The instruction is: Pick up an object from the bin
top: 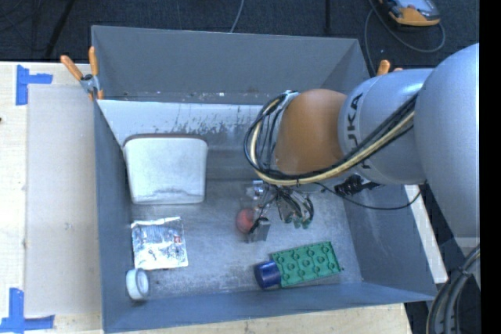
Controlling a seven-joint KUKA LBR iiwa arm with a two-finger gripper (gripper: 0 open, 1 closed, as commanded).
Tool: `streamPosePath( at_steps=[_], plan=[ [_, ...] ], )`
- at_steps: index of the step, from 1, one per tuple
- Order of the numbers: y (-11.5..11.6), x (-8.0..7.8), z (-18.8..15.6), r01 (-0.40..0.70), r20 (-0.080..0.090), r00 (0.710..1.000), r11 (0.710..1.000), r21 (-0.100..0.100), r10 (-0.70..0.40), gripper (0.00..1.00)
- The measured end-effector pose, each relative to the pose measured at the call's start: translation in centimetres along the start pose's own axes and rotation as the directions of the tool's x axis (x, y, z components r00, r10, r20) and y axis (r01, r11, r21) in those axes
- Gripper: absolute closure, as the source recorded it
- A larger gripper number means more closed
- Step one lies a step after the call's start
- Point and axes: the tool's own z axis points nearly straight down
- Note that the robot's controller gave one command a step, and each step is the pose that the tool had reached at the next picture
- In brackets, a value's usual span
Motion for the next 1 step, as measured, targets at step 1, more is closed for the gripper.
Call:
streamPosePath(
  at_steps=[1],
  plan=[
    [0.90, 0.88, -14.51, 0.043, 0.007, 0.999, 0.999, 0.000, -0.043, 1.00]
  ],
)
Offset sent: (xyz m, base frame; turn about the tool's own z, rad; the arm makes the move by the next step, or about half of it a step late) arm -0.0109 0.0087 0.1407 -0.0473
